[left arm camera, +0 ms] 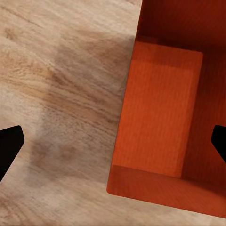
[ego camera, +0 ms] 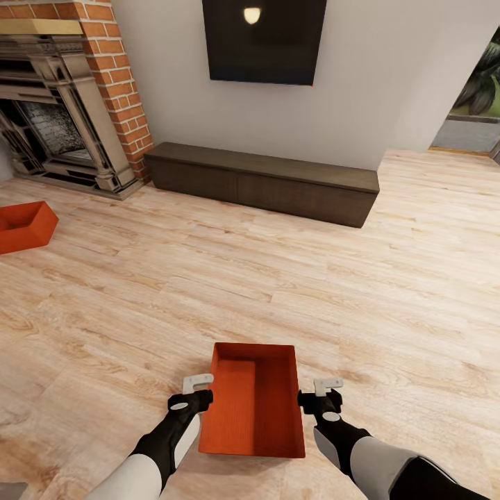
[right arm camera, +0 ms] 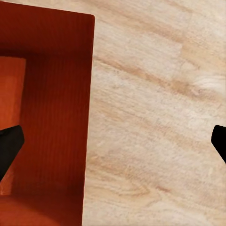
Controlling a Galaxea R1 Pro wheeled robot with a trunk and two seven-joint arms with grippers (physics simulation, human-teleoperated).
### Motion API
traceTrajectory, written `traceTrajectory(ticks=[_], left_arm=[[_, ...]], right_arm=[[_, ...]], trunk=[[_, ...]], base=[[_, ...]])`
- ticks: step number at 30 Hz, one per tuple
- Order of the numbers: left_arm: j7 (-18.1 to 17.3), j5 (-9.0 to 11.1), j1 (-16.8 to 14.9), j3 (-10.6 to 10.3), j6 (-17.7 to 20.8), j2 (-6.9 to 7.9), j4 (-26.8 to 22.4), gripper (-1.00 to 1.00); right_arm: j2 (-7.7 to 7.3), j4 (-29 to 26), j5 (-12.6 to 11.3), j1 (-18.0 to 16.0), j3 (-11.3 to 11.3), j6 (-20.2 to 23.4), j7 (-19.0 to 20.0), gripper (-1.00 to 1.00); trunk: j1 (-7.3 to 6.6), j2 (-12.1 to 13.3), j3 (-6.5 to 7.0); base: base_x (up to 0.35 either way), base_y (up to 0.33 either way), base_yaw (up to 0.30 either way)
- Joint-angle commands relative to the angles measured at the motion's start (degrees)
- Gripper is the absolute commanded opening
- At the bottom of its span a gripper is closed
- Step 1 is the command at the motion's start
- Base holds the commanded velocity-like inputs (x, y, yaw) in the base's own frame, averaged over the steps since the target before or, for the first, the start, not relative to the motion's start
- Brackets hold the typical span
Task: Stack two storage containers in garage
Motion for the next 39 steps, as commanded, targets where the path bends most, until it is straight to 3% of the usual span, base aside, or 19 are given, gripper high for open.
traceTrajectory(ticks=[1,17,24,39], left_arm=[[0.11,0.26,0.00,0.15,0.28,-0.04,-0.12,1.00],[0.11,0.45,0.00,0.56,0.28,0.01,-0.07,1.00],[0.11,0.38,0.00,0.30,-1.88,0.04,-0.19,1.00],[0.19,0.03,0.00,0.11,-1.75,0.05,-0.12,1.00]], right_arm=[[0.00,0.03,-0.53,-0.03,0.49,-0.16,0.03,1.00],[0.03,0.03,-0.54,-0.03,0.46,-0.27,0.83,1.00],[0.05,0.03,-0.54,-0.03,0.44,-0.37,0.80,1.00],[0.08,0.03,-0.54,-0.03,0.45,-0.60,0.84,1.00]], trunk=[[0.00,-0.02,-0.04],[0.00,-0.02,-0.04],[1.53,-2.83,-1.29],[4.83,-8.84,-3.99]], base=[[0.000,0.000,0.000],[0.000,0.000,0.000],[0.000,0.000,0.000],[0.000,0.000,0.000]])
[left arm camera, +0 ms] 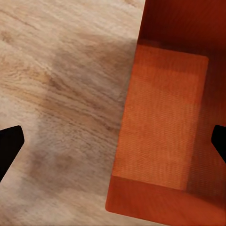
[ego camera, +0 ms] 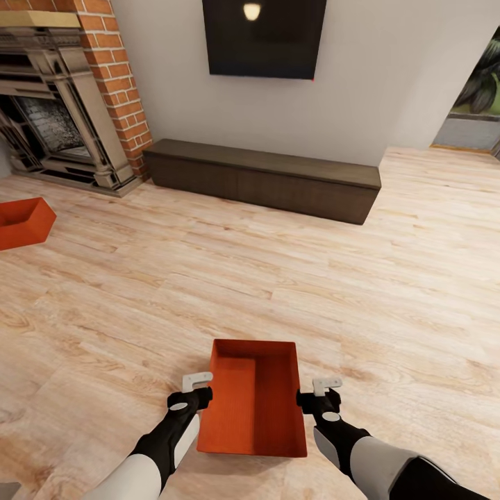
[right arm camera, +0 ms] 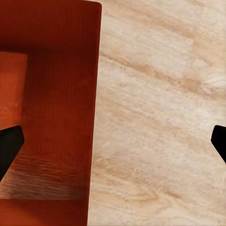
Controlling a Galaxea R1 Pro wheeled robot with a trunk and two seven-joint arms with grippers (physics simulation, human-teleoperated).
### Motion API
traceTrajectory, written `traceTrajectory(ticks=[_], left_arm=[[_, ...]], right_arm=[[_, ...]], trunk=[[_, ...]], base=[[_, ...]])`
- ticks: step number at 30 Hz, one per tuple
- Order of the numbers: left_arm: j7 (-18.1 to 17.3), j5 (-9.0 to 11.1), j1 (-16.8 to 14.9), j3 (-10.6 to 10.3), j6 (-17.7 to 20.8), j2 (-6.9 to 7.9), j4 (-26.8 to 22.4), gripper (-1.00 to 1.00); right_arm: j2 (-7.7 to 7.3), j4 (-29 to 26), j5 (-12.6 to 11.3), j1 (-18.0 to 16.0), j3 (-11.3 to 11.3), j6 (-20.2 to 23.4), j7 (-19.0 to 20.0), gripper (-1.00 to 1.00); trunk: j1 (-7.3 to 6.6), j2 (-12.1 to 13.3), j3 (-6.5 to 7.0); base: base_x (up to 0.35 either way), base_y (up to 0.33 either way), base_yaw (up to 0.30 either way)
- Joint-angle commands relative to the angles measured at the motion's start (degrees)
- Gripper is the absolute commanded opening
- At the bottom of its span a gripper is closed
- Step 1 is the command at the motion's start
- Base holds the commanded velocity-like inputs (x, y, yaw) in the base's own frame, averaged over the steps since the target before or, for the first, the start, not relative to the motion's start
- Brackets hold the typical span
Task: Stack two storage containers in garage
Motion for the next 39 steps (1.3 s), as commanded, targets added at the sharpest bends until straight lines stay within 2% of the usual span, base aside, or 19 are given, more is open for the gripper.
traceTrajectory(ticks=[1,11,39], left_arm=[[0.09,0.20,0.00,0.13,0.29,-0.04,-0.12,1.00],[0.09,0.19,0.00,0.22,0.29,-0.04,-0.12,1.00],[0.06,0.06,0.00,0.14,0.41,0.03,-0.09,1.00]], right_arm=[[0.08,0.00,-0.52,-0.03,0.51,-0.19,-0.16,1.00],[2.07,0.02,-0.52,-0.03,0.44,-0.21,-0.22,1.00],[2.18,0.07,-0.52,-0.03,0.43,-0.29,-0.25,1.00]], trunk=[[0.22,-0.43,-0.22],[2.42,-4.44,-2.02],[8.57,-15.67,-7.04]], base=[[0.000,0.000,0.000],[0.000,0.000,0.000],[0.000,0.000,0.000]])
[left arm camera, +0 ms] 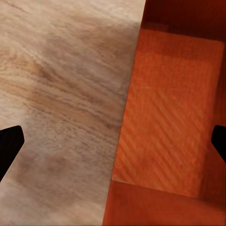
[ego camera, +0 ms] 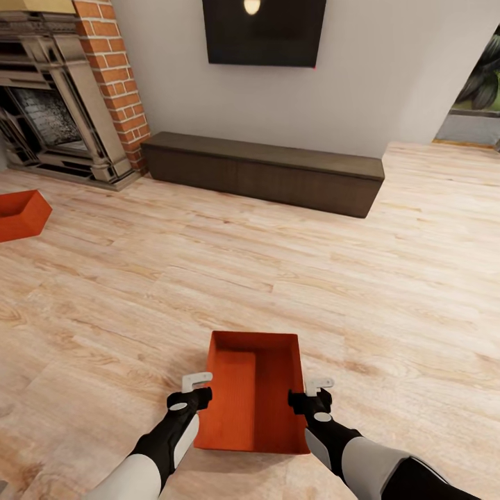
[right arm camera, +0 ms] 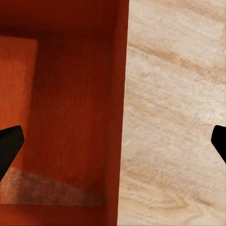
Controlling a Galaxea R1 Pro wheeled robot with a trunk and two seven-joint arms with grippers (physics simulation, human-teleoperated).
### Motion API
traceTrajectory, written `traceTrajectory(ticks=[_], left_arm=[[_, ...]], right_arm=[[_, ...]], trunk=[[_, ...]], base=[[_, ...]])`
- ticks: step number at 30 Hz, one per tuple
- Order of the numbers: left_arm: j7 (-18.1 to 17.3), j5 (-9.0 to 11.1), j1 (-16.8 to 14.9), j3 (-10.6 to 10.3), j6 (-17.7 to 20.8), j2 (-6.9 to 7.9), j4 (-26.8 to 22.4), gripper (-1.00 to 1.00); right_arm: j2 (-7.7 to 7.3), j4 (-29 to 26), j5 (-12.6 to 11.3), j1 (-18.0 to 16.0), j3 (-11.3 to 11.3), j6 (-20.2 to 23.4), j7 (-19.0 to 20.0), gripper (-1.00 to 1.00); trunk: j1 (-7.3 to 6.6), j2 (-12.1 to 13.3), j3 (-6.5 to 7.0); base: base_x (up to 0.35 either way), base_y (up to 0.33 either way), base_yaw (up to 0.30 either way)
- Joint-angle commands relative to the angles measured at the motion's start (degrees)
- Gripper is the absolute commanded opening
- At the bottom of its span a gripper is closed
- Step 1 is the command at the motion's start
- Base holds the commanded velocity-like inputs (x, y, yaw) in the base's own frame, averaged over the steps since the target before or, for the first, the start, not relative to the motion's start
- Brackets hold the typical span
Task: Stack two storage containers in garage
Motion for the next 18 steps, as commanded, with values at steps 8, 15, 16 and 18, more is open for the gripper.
traceTrajectory(ticks=[8,15,16,18], left_arm=[[0.04,-0.02,0.00,-0.14,0.48,0.05,-0.18,1.00],[0.04,-0.03,0.00,-0.14,0.33,0.04,-0.23,1.00],[0.04,-0.04,0.00,-0.14,0.29,0.05,-0.24,1.00],[0.04,-0.04,0.00,-0.10,0.27,0.06,-0.24,1.00]], right_arm=[[0.02,0.02,-0.53,-0.03,0.43,-0.17,-0.17,1.00],[-0.04,0.05,-3.47,-0.03,-0.14,-0.21,-0.11,1.00],[-0.10,0.02,-4.68,-0.03,-0.22,-0.19,-0.05,1.00],[-0.09,0.00,-5.44,-0.03,-0.26,-0.18,-0.03,1.00]], trunk=[[1.76,-3.24,-1.48],[3.29,-6.05,-2.74],[3.51,-6.45,-2.91],[3.95,-7.25,-3.27]], base=[[0.000,0.000,0.000],[0.000,0.000,0.000],[0.000,0.000,0.000],[0.000,0.000,0.000]])
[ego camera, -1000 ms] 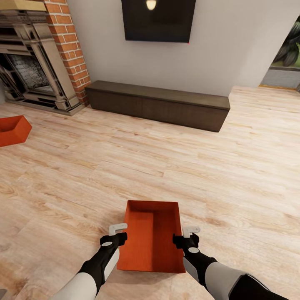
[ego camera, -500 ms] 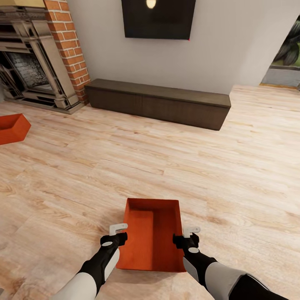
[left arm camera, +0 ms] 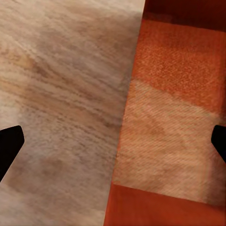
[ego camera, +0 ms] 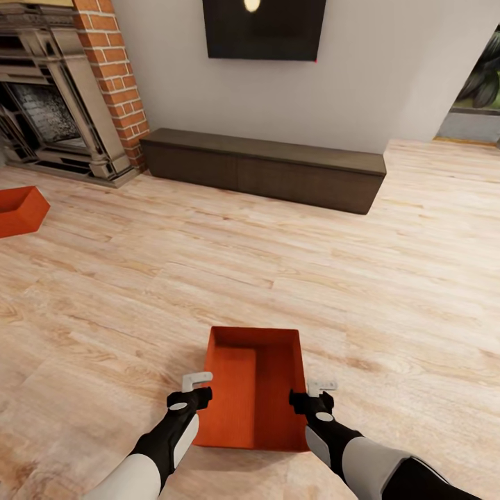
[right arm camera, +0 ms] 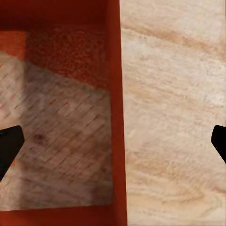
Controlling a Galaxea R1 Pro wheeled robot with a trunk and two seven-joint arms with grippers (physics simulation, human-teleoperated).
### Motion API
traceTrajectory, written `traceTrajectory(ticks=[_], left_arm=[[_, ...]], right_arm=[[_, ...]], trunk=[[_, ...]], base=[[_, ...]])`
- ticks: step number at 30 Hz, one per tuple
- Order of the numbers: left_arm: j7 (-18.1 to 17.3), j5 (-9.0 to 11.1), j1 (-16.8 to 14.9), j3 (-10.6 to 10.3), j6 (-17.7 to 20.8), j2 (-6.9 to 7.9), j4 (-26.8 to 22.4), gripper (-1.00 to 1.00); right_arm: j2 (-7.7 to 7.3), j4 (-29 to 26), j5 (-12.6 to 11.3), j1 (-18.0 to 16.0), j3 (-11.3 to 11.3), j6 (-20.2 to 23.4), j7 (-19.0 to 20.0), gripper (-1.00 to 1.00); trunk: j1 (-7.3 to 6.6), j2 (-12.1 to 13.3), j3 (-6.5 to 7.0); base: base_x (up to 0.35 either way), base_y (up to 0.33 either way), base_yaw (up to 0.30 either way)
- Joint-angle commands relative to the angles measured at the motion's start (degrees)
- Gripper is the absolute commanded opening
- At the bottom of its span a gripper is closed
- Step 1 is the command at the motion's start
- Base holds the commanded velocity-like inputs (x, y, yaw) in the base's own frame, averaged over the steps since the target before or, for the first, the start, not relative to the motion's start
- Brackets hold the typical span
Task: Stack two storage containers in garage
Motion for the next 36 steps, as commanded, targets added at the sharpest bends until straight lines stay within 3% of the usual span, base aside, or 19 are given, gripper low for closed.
traceTrajectory(ticks=[1,36], left_arm=[[0.11,0.17,0.00,0.13,0.29,-0.03,-0.12,1.00],[0.27,0.17,0.00,0.31,0.03,-0.01,-0.28,1.00]], right_arm=[[0.02,0.01,-0.57,-0.03,0.49,-0.14,-0.18,1.00],[0.13,0.09,-0.31,-0.03,0.81,-0.23,-0.23,1.00]], trunk=[[0.22,-0.43,-0.22],[7.47,-13.67,-6.15]], base=[[0.000,0.000,0.000],[0.000,0.000,0.000]])
